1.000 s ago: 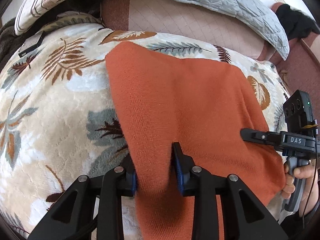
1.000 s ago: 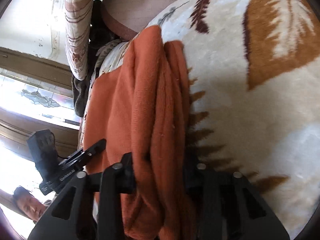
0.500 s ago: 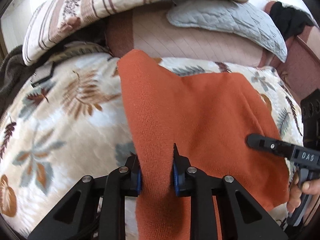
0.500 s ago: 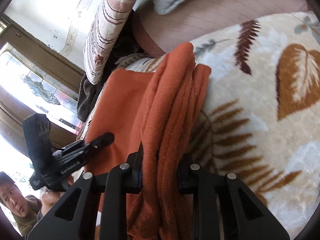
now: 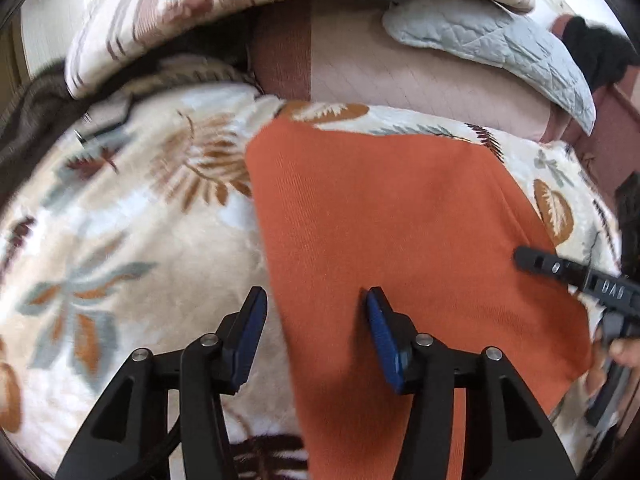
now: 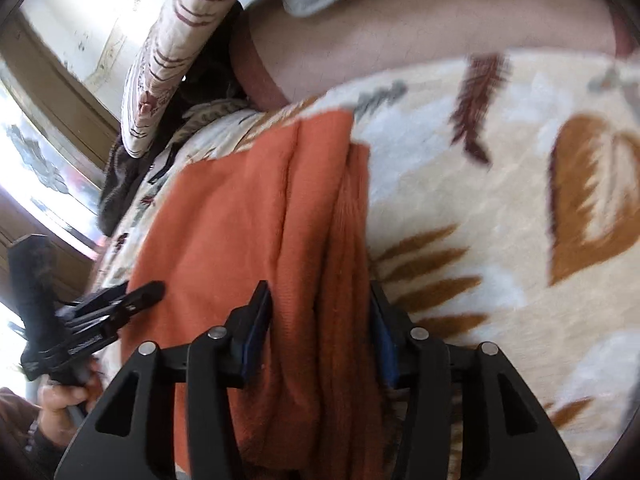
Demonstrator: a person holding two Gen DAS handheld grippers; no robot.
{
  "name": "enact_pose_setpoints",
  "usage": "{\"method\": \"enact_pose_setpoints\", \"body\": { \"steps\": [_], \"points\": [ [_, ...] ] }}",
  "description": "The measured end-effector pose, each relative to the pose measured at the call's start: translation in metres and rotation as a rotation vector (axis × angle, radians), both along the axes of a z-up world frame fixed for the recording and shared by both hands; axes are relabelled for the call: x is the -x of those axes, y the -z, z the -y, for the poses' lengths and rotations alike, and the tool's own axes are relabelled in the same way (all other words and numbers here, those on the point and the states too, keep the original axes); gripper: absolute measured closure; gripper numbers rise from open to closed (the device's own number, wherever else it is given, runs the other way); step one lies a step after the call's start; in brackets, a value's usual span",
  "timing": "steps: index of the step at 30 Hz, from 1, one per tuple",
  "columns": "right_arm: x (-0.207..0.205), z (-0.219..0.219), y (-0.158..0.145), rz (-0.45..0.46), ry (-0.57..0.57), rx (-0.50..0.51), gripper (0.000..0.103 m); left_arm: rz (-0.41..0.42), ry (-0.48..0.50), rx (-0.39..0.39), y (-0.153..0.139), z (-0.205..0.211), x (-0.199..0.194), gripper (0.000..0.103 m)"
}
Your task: Fold small clothes
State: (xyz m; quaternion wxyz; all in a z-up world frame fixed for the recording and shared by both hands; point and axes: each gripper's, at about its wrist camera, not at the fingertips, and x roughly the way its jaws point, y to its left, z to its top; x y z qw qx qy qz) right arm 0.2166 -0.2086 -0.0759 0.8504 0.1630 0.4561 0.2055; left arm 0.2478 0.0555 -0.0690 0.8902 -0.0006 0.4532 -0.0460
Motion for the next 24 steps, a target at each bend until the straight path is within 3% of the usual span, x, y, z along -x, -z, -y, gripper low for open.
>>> {"method": "enact_pose_setpoints", "body": {
  "steps": [4, 11, 17, 21, 24],
  "points": [
    [0.01, 0.001, -0.023, 0.053, 0.011, 0.028, 0.055, 0.03, 0.015, -0.055, -0.018, 0.009, 0.023, 0.054],
    [0.048, -0.01, -0.059, 0.11, -0.063, 0.011, 0.055, 0.033, 0.0, -0.054, -0.031, 0.016, 0.062, 0.06],
    [0.074, -0.024, -0.045, 0.064, -0.125, 0.03, 0.055, 0.0, -0.003, -0.019, -0.014, 0.028, 0.086, 0.062],
    [0.072, -0.028, -0.013, -0.005, -0.127, 0.083, 0.057, -0.009, 0.001, -0.068, 0.008, 0.035, 0.088, 0.061],
    [0.073, -0.033, 0.0, 0.021, -0.131, 0.119, 0.059, 0.0, 0.002, -0.069, 0.01, 0.035, 0.087, 0.061]
  ]
}}
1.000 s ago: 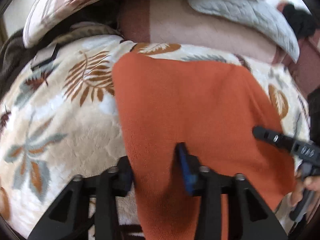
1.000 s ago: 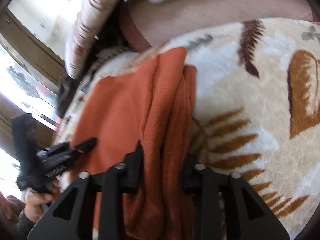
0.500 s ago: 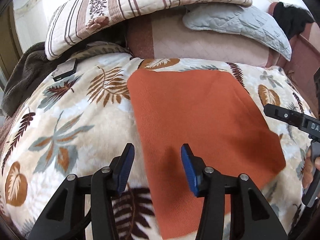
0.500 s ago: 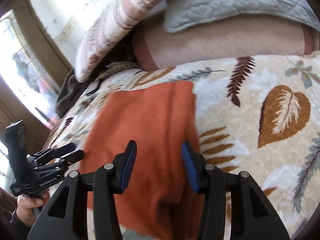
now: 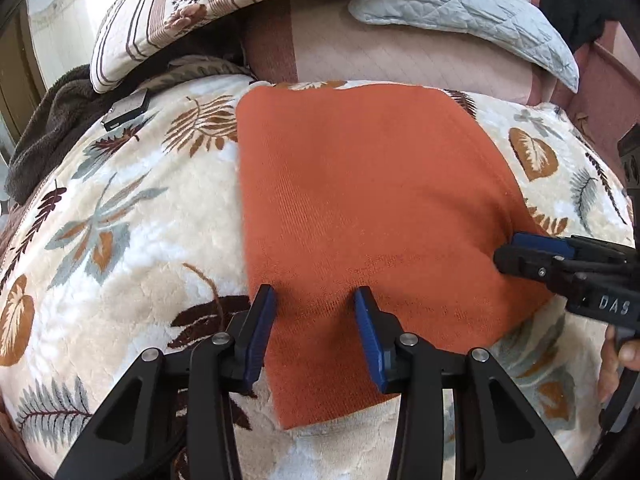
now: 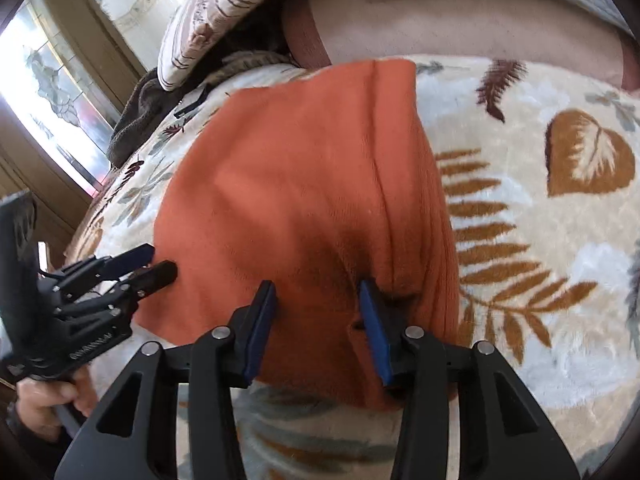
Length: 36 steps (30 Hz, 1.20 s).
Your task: Fold small clothes
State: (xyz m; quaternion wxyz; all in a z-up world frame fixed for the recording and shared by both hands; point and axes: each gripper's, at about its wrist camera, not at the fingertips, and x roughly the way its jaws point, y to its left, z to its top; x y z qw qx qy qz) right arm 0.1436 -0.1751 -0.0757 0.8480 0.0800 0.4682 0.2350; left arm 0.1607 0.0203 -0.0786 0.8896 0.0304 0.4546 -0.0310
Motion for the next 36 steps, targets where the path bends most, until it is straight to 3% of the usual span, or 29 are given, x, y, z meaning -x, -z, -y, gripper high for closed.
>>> {"method": "enact_pose_setpoints", "body": {
  "steps": [5, 10, 15, 16, 22, 27, 31, 36],
  "points": [
    [-0.001, 0.001, -0.019, -0.002, 0.021, -0.016, 0.059, 0.0, 0.004, 0.016, 0.0, -0.004, -0.003, 0.061],
    [-0.042, 0.003, -0.04, 0.046, 0.058, -0.02, 0.058, 0.0, 0.012, 0.012, 0.001, -0.004, -0.009, 0.06],
    [-0.08, -0.013, -0.003, -0.043, 0.058, 0.055, 0.058, -0.001, 0.021, 0.018, 0.002, -0.004, -0.013, 0.06],
    [-0.081, -0.016, 0.001, -0.026, 0.052, 0.065, 0.058, 0.0, 0.02, 0.016, 0.002, -0.004, -0.013, 0.06],
    [-0.058, 0.0, -0.022, -0.013, 0.063, 0.038, 0.057, 0.008, 0.018, 0.018, 0.0, -0.004, -0.009, 0.06],
    [0.001, 0.005, -0.039, 0.05, 0.026, 0.076, 0.057, 0.014, 0.019, 0.028, -0.007, -0.004, 0.005, 0.061],
    [0.03, 0.003, -0.035, 0.063, 0.011, 0.095, 0.057, 0.021, 0.019, 0.015, -0.01, 0.003, 0.018, 0.061],
    [0.032, -0.004, -0.017, 0.041, 0.002, 0.122, 0.056, -0.003, 0.017, 0.017, -0.002, 0.009, 0.025, 0.061]
  ]
}}
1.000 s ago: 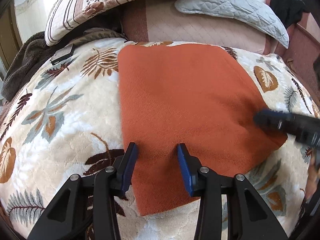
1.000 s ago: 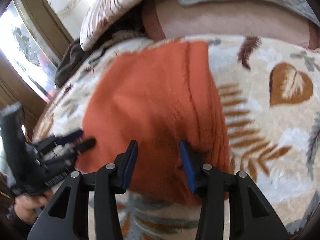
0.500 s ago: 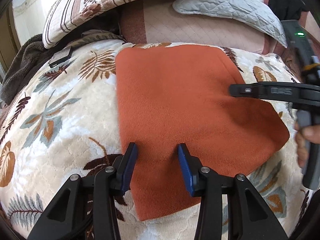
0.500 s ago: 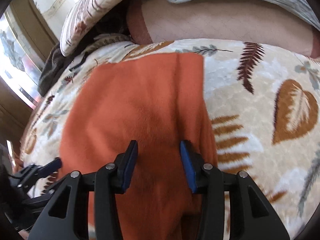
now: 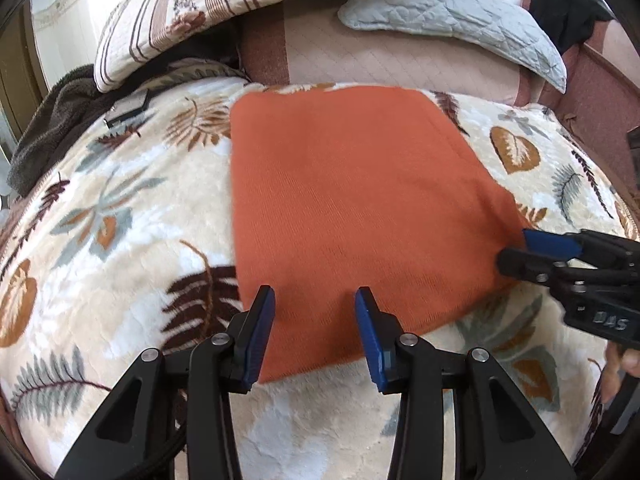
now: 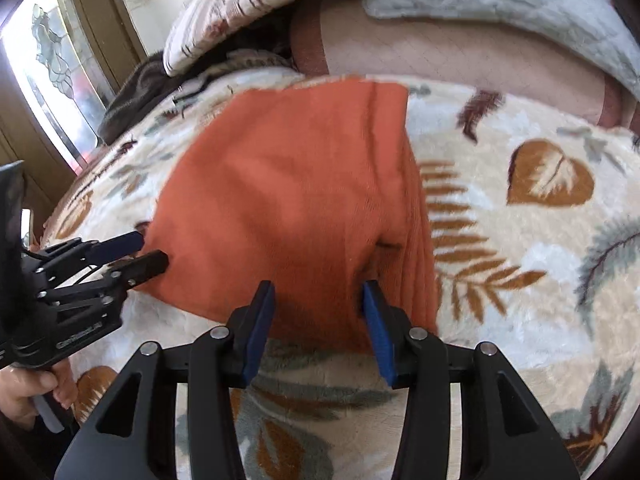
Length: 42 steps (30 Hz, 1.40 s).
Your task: Fold small clothes
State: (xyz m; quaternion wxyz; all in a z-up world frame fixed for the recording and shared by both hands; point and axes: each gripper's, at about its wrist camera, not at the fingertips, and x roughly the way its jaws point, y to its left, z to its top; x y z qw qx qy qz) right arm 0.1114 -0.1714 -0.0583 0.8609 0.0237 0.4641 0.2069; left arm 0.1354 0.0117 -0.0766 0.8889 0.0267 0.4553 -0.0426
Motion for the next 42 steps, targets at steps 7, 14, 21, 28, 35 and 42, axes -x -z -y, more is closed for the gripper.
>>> {"method": "enact_pose_setpoints", "body": {
  "steps": [7, 14, 21, 28, 35, 42],
  "points": [
    [-0.005, 0.002, 0.021, -0.017, -0.001, -0.027, 0.055, -0.005, -0.001, -0.002, 0.016, 0.001, -0.006, 0.061],
    [0.0, 0.001, 0.02, 0.013, 0.001, -0.038, 0.053, 0.003, -0.001, 0.032, 0.01, -0.005, 0.0, 0.061],
    [0.014, 0.027, 0.0, 0.001, 0.101, -0.177, 0.028, 0.017, -0.036, 0.119, 0.001, -0.02, 0.019, 0.038],
    [-0.004, 0.062, 0.033, -0.159, 0.216, -0.363, 0.026, -0.021, -0.024, 0.221, 0.012, -0.023, 0.006, 0.032],
    [-0.001, 0.048, 0.027, -0.164, 0.194, -0.363, 0.081, 0.017, -0.074, 0.232, -0.005, -0.04, -0.003, 0.099],
    [0.003, 0.044, 0.036, -0.183, 0.217, -0.302, 0.078, -0.008, -0.068, 0.159, 0.002, -0.037, -0.001, 0.098]
  ]
}}
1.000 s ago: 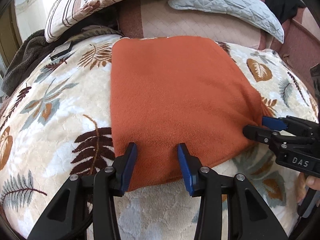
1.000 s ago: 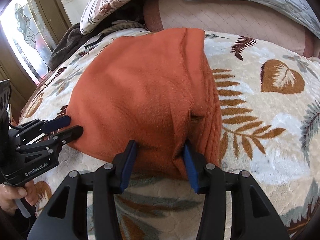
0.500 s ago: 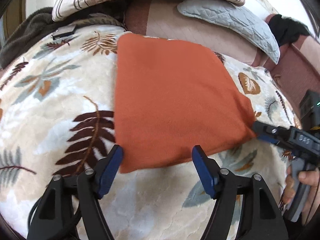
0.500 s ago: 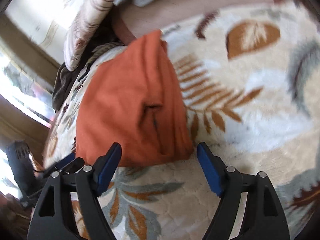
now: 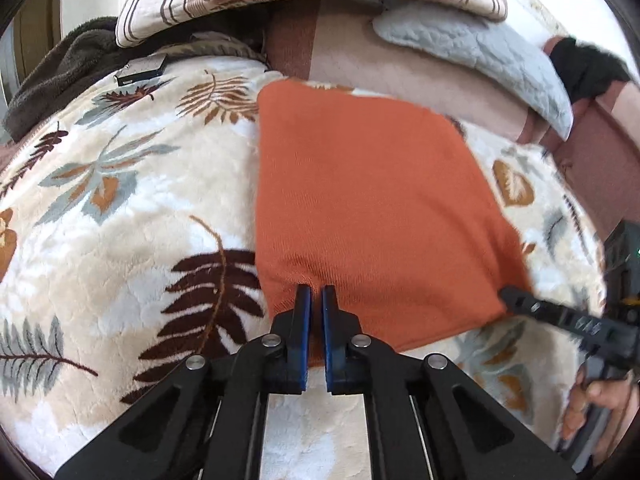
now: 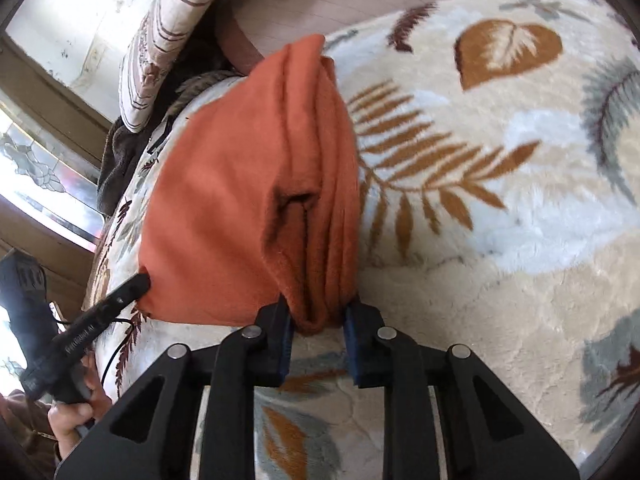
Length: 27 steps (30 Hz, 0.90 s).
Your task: Fold small clothes
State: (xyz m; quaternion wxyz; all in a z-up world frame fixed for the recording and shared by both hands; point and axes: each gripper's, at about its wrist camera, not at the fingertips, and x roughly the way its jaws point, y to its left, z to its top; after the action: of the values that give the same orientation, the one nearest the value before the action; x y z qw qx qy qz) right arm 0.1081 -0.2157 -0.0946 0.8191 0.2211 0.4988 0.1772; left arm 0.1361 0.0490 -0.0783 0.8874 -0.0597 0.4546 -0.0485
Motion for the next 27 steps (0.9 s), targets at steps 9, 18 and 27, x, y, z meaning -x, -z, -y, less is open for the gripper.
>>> {"method": "enact_pose_setpoints", "body": {
  "steps": [9, 18, 27],
  "points": [
    [0.033, -0.004, -0.042, 0.151, -0.004, 0.135, 0.046, 0.076, -0.005, -0.054, -0.02, 0.004, 0.031, 0.042],
    [0.073, -0.026, -0.077, 0.325, -0.037, 0.271, 0.022, 0.202, 0.015, -0.137, -0.051, 0.015, 0.075, 0.02],
    [0.095, -0.026, -0.092, 0.369, -0.012, 0.306, 0.003, 0.235, 0.021, -0.178, -0.065, 0.021, 0.095, 0.01]
  ]
}}
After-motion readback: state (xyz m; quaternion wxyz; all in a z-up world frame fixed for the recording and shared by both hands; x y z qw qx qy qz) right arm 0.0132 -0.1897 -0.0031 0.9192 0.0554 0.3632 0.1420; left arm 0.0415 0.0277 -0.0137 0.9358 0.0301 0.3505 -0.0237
